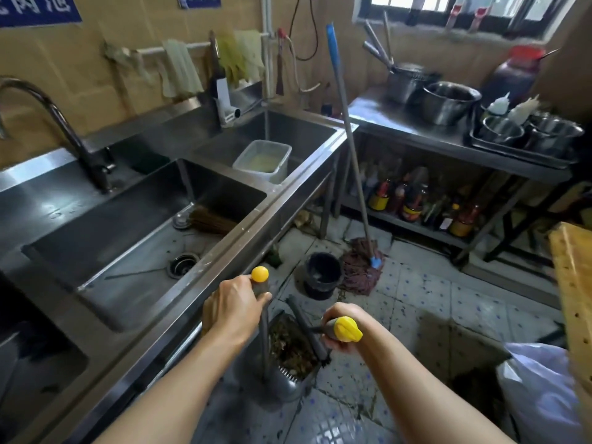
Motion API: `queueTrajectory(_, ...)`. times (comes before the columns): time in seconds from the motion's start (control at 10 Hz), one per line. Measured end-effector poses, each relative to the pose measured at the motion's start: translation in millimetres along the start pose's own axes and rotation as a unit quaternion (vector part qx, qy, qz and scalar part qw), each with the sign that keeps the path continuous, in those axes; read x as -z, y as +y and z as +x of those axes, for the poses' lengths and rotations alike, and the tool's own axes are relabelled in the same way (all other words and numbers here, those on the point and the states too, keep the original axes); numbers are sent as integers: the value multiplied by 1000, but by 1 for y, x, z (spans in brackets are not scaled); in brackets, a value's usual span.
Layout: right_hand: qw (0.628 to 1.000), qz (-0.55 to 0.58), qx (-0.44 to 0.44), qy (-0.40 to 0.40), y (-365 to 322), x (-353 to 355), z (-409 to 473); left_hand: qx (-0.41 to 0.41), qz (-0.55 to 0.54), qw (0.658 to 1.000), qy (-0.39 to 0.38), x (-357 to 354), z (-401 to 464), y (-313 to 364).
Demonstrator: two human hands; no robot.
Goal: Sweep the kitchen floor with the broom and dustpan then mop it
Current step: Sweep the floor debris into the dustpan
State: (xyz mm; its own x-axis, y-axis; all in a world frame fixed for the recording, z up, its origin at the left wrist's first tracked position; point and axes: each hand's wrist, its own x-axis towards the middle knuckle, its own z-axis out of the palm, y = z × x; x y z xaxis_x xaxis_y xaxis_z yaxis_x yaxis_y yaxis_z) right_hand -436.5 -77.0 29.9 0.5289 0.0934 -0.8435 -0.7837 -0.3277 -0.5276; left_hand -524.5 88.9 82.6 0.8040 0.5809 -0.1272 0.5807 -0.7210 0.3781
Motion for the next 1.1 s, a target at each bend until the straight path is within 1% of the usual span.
queueTrajectory(0.1, 999, -37, -6, -11, -29, 12, 23, 15, 3, 1000, 3, -8, 21, 18)
queueTrajectory(0.2, 996, -53, 4, -65, -60, 31, 46, 60, 7, 998, 18, -20, 41, 42)
queueTrajectory(0.3, 994, -62, 16, -91, -88, 50, 73, 109, 13, 994, 24, -30, 54, 69)
queueTrajectory(0.4, 981, -116, 15, -152, -121, 63, 95, 158, 21, 987, 27, -37, 63, 94)
queueTrajectory(0.5, 967, -198, 10, -160, -146, 73, 119, 209, 13, 977, 42, -42, 74, 118)
queueTrajectory(0.6, 951, -270, -31, -147, -172, 75, 134, 249, 23, 967, 43, -43, 85, 135)
queueTrajectory(0.7, 939, -302, -42, -159, -189, 70, 149, 282, 27, 958, 45, -45, 95, 145)
queueTrajectory(0.8, 931, -315, -65, -174, -206, 62, 161, 301, 12, 952, 51, -47, 109, 148)
queueTrajectory(1.1, 921, -337, -62, -186, -235, 41, 178, 324, -13, 945, 51, -58, 154, 144)
